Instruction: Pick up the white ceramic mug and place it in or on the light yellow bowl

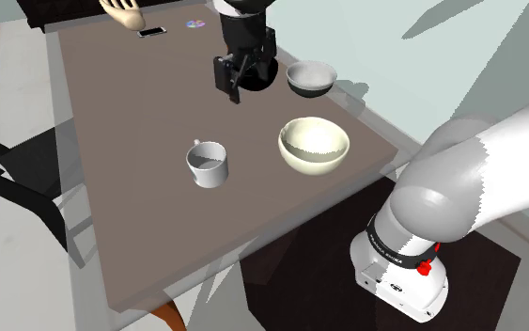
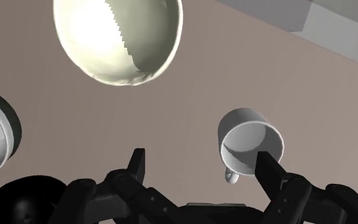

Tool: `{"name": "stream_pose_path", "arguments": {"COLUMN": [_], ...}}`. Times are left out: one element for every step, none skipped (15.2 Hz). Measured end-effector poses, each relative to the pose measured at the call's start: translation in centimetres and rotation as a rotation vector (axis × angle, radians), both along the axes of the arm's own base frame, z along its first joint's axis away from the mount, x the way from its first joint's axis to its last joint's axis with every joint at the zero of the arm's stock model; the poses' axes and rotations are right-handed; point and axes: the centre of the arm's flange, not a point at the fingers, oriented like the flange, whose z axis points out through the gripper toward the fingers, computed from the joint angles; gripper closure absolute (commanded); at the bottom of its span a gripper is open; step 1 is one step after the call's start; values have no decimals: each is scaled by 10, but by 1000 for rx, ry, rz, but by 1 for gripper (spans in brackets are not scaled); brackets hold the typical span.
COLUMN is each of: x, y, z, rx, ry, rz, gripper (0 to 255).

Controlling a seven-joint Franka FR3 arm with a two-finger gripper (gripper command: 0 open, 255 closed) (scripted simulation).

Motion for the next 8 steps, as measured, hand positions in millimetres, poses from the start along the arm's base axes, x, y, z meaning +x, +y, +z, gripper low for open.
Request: {"name": "stream_pose_path", "arguments": {"x": [3,6,10,17,21,26,29,34], "y": [7,15,22,31,38,45,52,61], "z": [-10,-19,-28,-41,-48,-57,-67,-75], "rx": [3,5,7,10,13,15,18,20], "ry": [3,6,9,12,16,19,22,25], "rz": [1,3,4,5,6,7,8,10], "gripper": [0,0,0,0,0,0,0,0]}}
